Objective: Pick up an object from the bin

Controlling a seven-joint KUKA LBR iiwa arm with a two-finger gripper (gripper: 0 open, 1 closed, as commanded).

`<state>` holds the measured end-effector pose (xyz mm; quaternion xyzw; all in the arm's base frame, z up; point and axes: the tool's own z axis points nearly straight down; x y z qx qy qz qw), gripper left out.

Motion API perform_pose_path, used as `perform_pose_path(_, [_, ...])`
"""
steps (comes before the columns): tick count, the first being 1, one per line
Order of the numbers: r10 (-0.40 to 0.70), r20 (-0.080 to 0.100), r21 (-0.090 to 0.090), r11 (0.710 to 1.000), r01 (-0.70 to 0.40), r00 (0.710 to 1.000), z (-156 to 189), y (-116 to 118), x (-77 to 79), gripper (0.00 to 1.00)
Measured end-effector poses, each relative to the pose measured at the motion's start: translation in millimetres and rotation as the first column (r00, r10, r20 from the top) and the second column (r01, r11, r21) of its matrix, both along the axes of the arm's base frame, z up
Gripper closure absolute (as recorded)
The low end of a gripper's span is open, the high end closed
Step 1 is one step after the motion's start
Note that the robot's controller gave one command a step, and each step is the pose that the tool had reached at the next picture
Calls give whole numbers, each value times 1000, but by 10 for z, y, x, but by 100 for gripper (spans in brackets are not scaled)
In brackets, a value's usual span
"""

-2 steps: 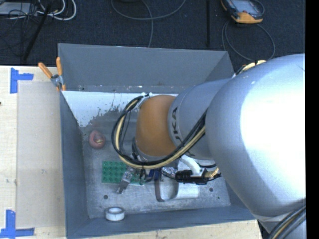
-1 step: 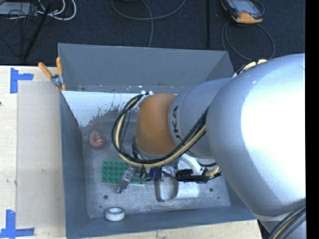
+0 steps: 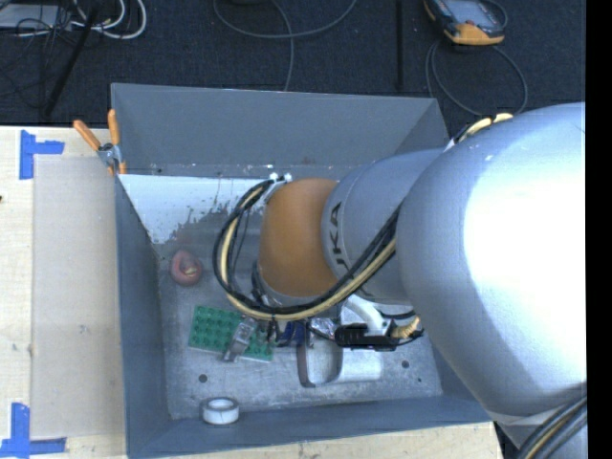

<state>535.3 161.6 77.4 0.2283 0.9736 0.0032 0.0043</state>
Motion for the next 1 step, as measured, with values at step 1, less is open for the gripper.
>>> perform_pose_path(1, [3, -4, -3, 1000, -3, 1000, 906, 3, 20, 100])
